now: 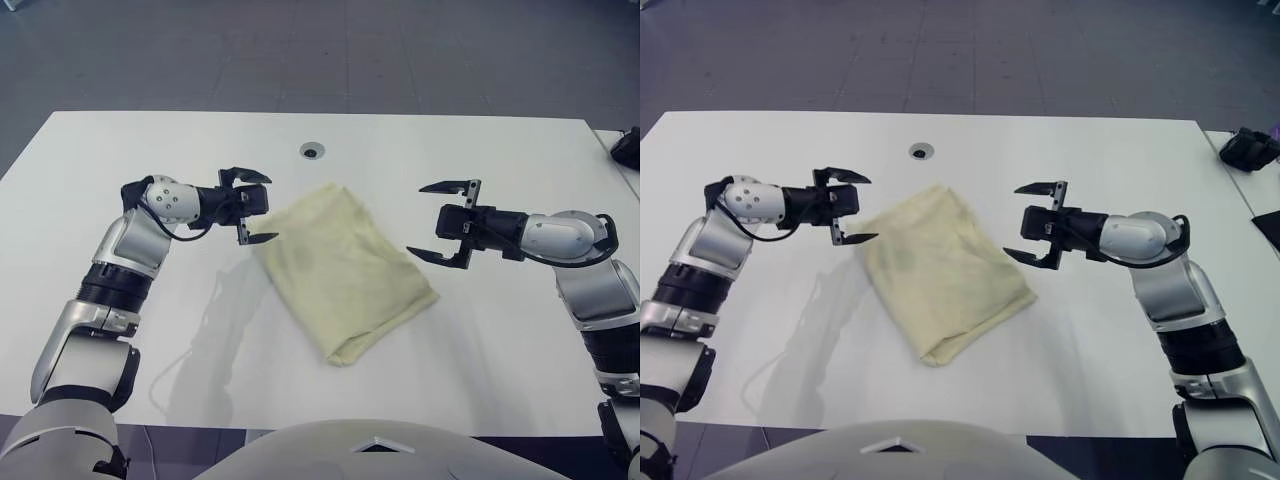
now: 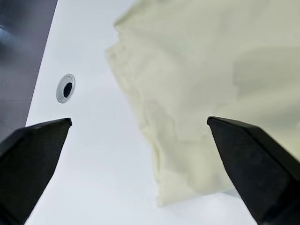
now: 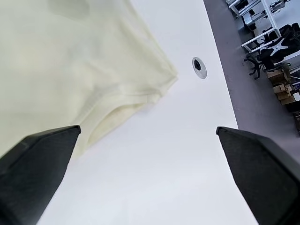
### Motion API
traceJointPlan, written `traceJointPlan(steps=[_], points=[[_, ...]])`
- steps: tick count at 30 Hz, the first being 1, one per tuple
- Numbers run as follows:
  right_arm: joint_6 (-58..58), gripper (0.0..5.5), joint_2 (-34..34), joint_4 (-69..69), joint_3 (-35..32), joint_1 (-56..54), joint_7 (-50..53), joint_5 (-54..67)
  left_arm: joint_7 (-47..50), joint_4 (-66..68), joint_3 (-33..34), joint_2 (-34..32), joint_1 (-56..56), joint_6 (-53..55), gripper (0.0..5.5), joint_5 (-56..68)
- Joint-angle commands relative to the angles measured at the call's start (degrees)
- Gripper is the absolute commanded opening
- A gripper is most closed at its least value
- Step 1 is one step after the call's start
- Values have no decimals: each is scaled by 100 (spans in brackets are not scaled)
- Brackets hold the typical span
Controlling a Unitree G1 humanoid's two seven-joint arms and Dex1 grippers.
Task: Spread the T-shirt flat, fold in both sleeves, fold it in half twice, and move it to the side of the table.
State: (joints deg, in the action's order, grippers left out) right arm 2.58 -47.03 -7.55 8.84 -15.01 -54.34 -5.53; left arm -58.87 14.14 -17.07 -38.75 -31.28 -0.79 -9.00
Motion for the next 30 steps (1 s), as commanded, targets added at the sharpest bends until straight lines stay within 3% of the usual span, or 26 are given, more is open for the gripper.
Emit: traceJointPlan(steps=[1,8,13,22,26,30], points=[[-280,538,-127,75,129,277,-11,-186,126,-338,-176,91,284,258,537,-201],[-612,538,-276,14,399,718,-156,-505,143,210,-639,93,211,-80,537,-746],[-309,538,-435,-764,611,928,-714,-285,517,1121,-970,607,-359,-527,537,-1083],[338,538,90,-1603,1274,635,-968,-229,908,3025,-1131,993,-1609,-1777,537,-1392],[534,538,65,-1689,829,519,-745,-94,513,2344,-679,534,-1432,-1846,537,-892],[1098,538,36,-2343,-13,652,-465,356,-336,113,272,-102,-618,-669,537,518]])
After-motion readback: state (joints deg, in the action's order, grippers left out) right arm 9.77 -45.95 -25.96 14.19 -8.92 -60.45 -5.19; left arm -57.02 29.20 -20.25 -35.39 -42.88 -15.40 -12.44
